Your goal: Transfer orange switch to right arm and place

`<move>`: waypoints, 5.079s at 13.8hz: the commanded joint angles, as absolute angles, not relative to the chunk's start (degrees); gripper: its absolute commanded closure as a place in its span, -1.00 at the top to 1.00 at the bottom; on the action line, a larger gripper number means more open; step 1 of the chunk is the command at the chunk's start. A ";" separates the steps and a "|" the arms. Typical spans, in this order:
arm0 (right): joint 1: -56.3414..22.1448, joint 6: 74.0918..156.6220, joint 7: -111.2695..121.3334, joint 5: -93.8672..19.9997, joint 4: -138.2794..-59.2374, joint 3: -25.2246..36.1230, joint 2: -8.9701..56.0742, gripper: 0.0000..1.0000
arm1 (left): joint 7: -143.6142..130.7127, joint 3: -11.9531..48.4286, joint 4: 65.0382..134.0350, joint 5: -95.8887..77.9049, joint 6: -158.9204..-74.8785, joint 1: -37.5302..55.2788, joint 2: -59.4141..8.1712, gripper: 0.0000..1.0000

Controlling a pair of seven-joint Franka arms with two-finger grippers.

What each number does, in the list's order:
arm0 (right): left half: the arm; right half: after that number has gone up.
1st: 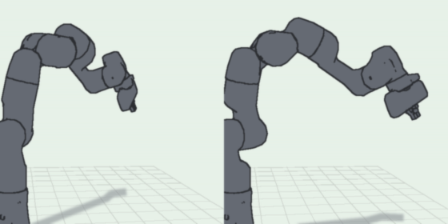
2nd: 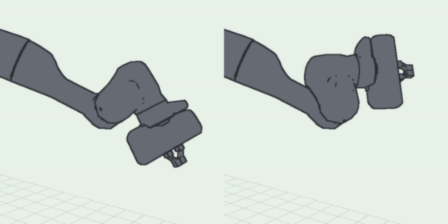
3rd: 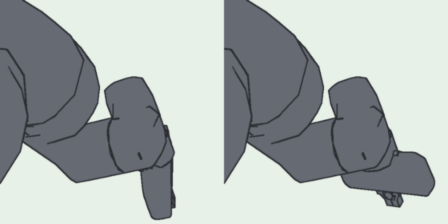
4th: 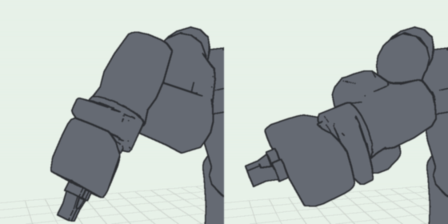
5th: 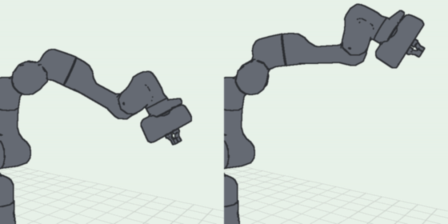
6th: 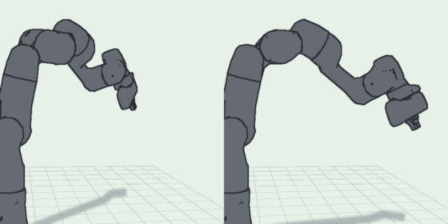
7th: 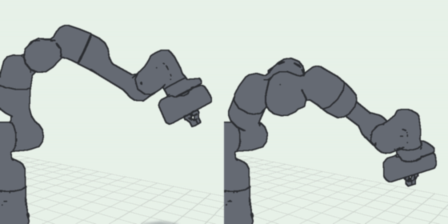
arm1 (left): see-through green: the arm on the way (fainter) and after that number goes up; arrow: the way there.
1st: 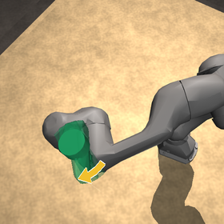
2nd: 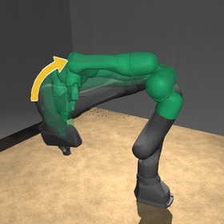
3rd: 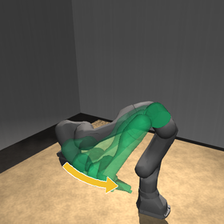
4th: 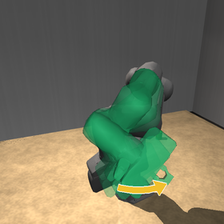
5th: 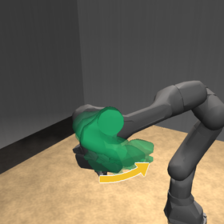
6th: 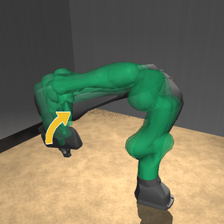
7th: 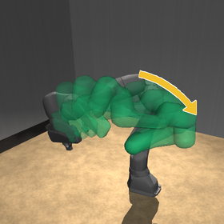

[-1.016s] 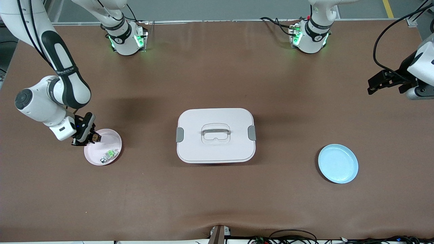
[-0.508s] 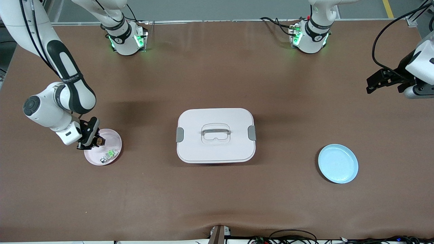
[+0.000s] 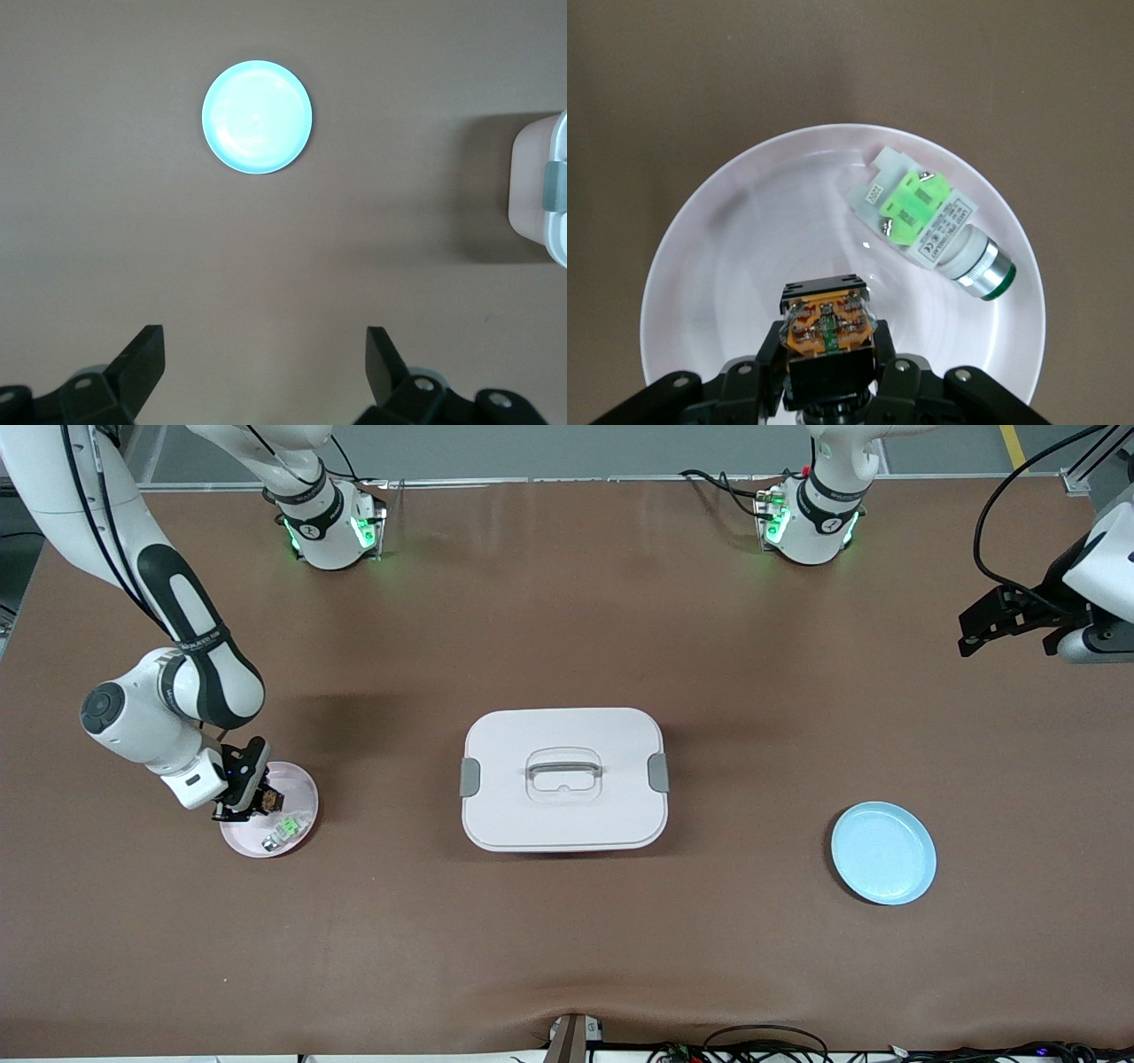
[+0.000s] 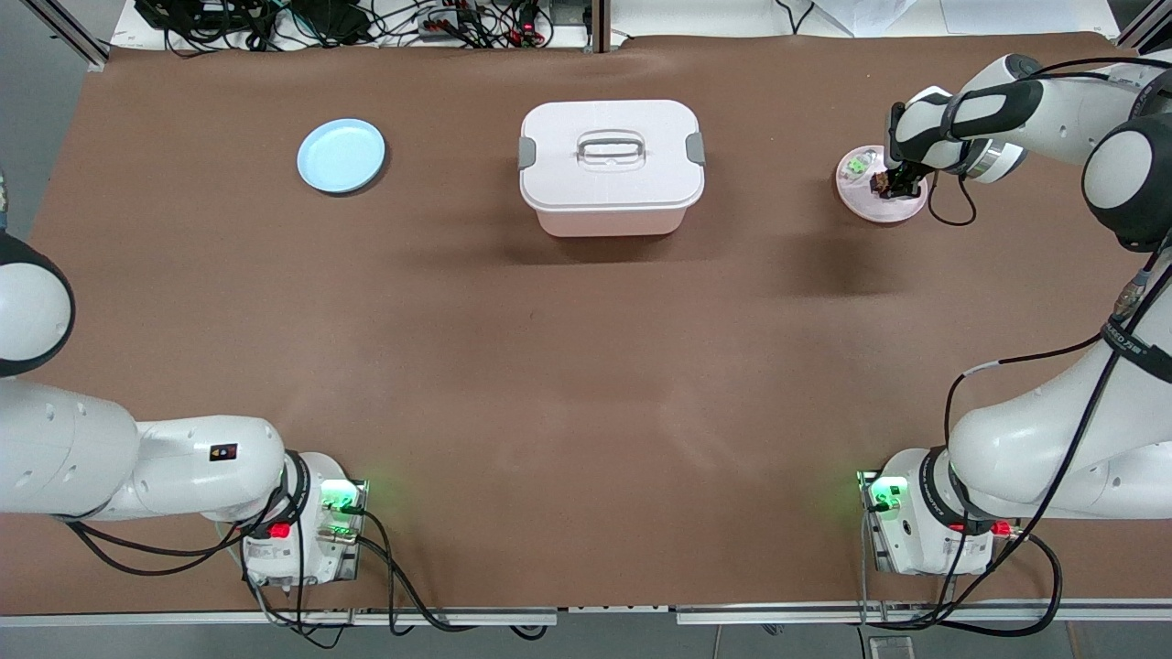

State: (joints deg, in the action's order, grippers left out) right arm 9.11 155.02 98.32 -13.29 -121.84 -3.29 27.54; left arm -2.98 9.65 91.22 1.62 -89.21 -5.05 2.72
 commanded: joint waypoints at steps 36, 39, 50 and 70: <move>9.92 95.98 5.12 0.97 -82.19 -0.53 17.58 1.00 | -0.70 9.67 91.41 -0.26 -86.48 -5.54 4.31 1.00; 9.40 95.89 4.39 0.80 -77.97 -0.88 17.14 1.00 | -0.44 9.49 91.50 -0.18 -86.40 -5.71 4.39 1.00; 9.58 88.07 -5.58 -0.17 -75.67 -0.79 11.78 1.00 | 0.09 8.70 91.58 -0.18 -85.61 -5.89 4.57 1.00; 5.71 83.23 0.88 -1.41 -77.34 -2.99 6.68 1.00 | 0.18 8.79 91.93 -0.18 -85.08 -6.94 5.36 1.00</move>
